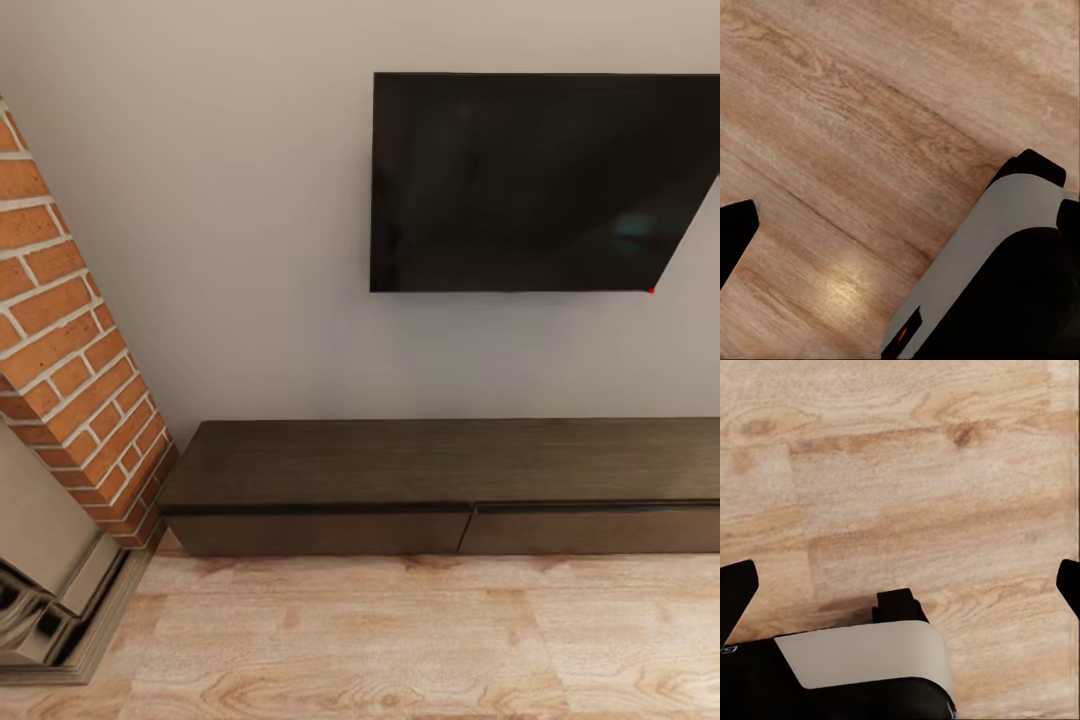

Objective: Place each of the two pumpkins and all three candles from the living room inside a cabinet in the living room (use any cabinet), then make sure every cabinet is closed, and position the cauldron so it is next to a table in the living room.

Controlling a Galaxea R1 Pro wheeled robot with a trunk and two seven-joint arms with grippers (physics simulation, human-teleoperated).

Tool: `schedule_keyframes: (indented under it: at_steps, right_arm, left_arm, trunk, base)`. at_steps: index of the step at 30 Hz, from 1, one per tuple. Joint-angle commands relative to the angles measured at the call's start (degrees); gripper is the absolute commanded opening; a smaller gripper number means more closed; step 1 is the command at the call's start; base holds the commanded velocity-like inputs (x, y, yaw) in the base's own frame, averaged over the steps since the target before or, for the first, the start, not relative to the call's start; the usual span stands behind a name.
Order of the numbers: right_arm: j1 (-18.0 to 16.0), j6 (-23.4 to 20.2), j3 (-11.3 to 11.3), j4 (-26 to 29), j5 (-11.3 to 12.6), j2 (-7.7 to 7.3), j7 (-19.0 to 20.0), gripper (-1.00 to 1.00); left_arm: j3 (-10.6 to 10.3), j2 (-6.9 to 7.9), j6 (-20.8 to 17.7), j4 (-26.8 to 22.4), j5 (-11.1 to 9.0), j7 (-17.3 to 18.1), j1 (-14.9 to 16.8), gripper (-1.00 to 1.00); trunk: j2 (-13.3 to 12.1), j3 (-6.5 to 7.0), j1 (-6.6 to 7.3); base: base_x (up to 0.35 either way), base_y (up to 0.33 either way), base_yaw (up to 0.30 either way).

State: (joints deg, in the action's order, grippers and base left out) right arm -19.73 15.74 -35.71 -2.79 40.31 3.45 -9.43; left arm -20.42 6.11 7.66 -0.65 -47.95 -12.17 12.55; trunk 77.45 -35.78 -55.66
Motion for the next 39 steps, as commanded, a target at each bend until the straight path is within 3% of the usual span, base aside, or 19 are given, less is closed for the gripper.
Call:
schedule_keyframes:
  at_steps: [1,13,17,22,32,39]
  right_arm:
    - [0.46,0.27,-0.43,-0.2,0.61,-0.31,-0.47,1.0]
    - [4.26,0.41,-0.42,-0.27,1.59,-6.18,-2.68,1.0]
    - [4.74,0.44,-0.42,-0.21,3.57,-7.4,-2.64,1.0]
    - [4.86,0.45,-0.47,-0.2,4.77,-7.71,-2.24,1.0]
    - [4.87,0.19,-0.55,-0.2,4.76,-7.75,0.61,1.0]
    - [4.87,-0.15,-0.54,-0.2,4.83,-7.75,4.8,1.0]
  left_arm:
    - [-0.51,-0.06,0.09,-0.06,-0.39,-0.19,-0.39,1.0]
    - [-0.58,-0.07,0.17,-0.05,-0.32,0.17,-4.35,1.0]
    - [-0.58,0.04,0.17,-0.05,-0.3,2.2,-5.32,1.0]
    - [-0.58,0.1,0.17,-0.04,-0.36,4.41,-6.12,1.0]
    - [-0.59,-0.1,0.15,-0.03,-0.34,4.84,-6.64,1.0]
    - [-0.62,-0.11,0.05,-0.01,-0.38,4.87,-6.75,1.0]
  trunk:
    - [-0.39,0.14,0.23]
    - [-5.2,2.3,2.86]
    - [-6.81,3.02,3.74]
    - [-8.81,3.91,4.84]
    - [-12.82,5.71,7.04]
    - [-15.63,6.97,8.57]
  base:
    - [0.0,0.0,0.0]
    - [0.0,0.0,0.0]
    - [0.0,0.0,0.0]
    - [0.0,0.0,0.0]
    - [0.0,0.0,0.0]
    - [0.0,0.0,0.0]
